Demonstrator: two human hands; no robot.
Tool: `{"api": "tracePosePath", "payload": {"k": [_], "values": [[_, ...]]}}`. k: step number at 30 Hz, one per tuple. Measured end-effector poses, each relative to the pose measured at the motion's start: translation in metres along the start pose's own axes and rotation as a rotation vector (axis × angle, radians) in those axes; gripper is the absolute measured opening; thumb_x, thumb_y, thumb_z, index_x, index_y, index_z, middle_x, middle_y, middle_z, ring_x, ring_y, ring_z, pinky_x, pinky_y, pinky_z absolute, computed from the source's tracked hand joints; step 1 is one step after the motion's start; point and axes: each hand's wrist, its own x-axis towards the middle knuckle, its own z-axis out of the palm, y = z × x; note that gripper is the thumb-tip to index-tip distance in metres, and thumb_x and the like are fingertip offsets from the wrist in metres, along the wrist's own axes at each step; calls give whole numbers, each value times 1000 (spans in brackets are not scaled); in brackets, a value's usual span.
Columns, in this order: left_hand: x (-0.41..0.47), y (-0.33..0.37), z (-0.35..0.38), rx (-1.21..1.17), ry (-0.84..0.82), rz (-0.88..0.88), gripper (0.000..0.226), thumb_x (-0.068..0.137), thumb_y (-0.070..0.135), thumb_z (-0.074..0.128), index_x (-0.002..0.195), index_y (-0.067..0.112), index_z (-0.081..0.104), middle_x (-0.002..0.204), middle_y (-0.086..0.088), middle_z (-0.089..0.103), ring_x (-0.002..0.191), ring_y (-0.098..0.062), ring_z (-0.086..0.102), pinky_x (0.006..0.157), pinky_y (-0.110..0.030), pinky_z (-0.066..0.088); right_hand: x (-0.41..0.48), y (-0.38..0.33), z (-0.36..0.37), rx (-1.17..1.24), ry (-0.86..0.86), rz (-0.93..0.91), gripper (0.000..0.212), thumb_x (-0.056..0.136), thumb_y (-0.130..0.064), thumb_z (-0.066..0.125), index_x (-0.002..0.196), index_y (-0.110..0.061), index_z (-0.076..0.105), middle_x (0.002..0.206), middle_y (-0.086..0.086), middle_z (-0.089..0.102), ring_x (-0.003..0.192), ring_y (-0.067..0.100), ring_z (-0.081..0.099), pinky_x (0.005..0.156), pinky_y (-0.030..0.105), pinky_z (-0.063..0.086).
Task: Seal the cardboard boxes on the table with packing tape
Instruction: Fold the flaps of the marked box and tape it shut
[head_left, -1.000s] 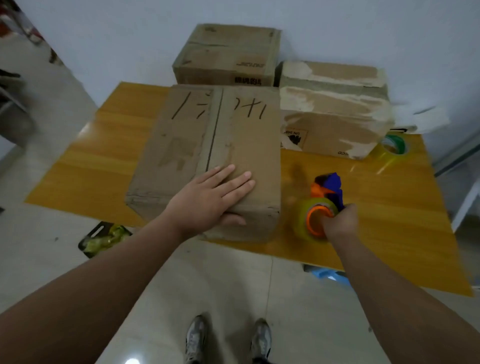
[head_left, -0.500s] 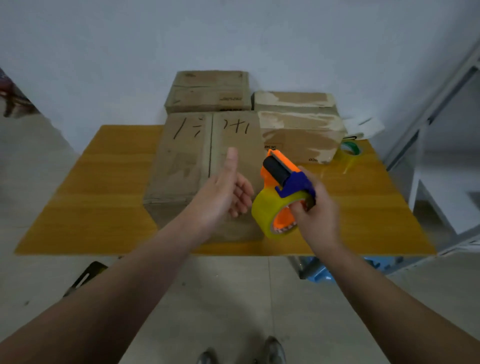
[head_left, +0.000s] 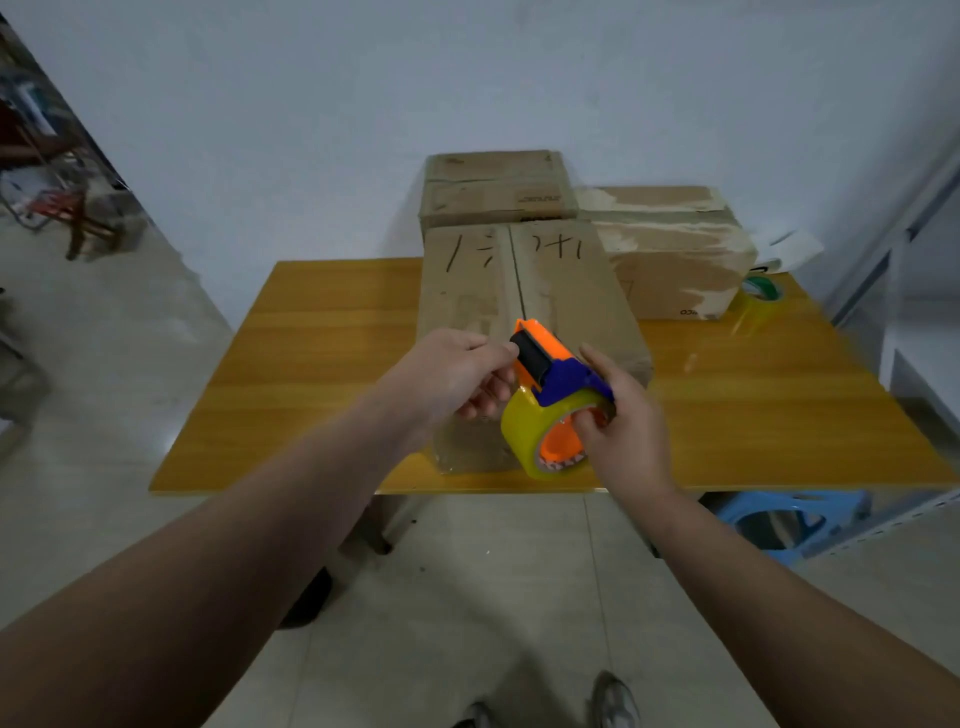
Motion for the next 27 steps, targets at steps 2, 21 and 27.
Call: {"api": "tracePosePath", "payload": {"k": [2,21,27], "values": [[0,-2,-7,40,5,5,32,95,27,52,68,13,58,51,5,58,44,-4,50,41,-14,38,-4,-4,9,-11,-15,0,63,82,-4,62,139,-25,45,127,-11,55,116,5,52,90,20,44],[24,-6,-48,369,40,26,31,93,32,56,70,12,58,60,2,62,47,1,55,41,-10,40,4,-22,31,198,-382,-41,102,75,-7,74,146,-50,16,127,3,40,110,-11,44,83,8,45],[31,-13,-59,397,30,-37,27,91,30,60,74,8,59,74,-8,70,62,-10,66,47,-15,47,10,-32,22,127,-452,-70,99,74,-7,69,141,-59,19,114,-7,35,100,9,53,72,36,55]]}}
